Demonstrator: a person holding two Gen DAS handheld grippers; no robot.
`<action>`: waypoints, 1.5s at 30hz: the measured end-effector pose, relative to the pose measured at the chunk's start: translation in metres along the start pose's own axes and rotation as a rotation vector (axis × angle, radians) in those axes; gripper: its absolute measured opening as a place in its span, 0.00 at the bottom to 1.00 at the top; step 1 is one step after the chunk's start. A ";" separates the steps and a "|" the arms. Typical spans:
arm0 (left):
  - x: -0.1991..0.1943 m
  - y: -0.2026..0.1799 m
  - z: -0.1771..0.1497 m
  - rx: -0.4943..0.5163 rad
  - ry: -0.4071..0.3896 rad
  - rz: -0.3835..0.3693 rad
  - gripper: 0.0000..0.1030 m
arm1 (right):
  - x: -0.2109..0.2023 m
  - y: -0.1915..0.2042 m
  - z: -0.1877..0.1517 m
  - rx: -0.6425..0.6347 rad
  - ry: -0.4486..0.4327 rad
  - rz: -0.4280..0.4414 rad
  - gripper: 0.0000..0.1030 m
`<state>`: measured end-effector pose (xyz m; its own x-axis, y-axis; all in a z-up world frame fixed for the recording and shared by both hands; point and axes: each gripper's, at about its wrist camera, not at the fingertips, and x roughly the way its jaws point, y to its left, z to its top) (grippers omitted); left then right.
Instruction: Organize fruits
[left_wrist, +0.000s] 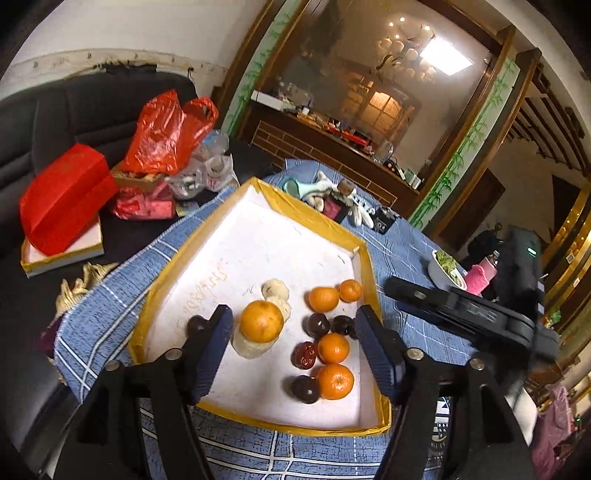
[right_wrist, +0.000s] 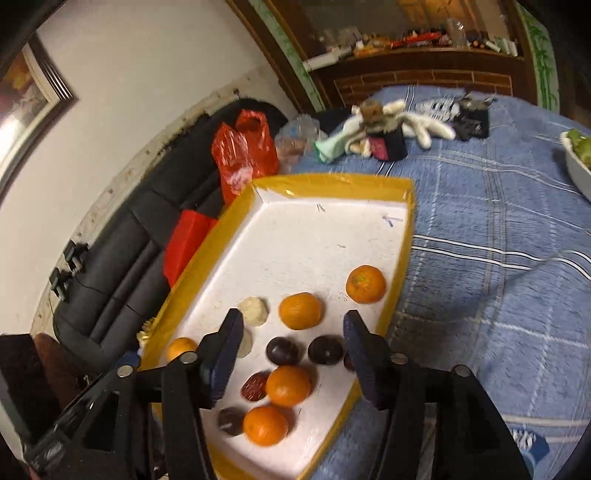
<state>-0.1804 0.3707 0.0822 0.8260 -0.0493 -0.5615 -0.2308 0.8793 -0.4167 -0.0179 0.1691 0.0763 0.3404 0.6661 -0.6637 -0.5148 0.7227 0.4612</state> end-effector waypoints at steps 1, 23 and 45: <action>-0.004 -0.005 0.000 0.013 -0.010 0.013 0.68 | -0.012 0.001 -0.005 0.005 -0.027 0.007 0.68; -0.142 -0.099 -0.005 0.174 -0.428 0.394 1.00 | -0.116 0.025 -0.067 -0.076 -0.296 0.086 0.76; -0.050 -0.139 -0.040 0.238 -0.176 0.362 1.00 | -0.163 0.010 -0.142 -0.180 -0.481 -0.394 1.00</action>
<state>-0.2099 0.2320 0.1400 0.7932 0.3442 -0.5023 -0.4134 0.9101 -0.0292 -0.1902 0.0419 0.1056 0.8237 0.3957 -0.4062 -0.3890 0.9155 0.1029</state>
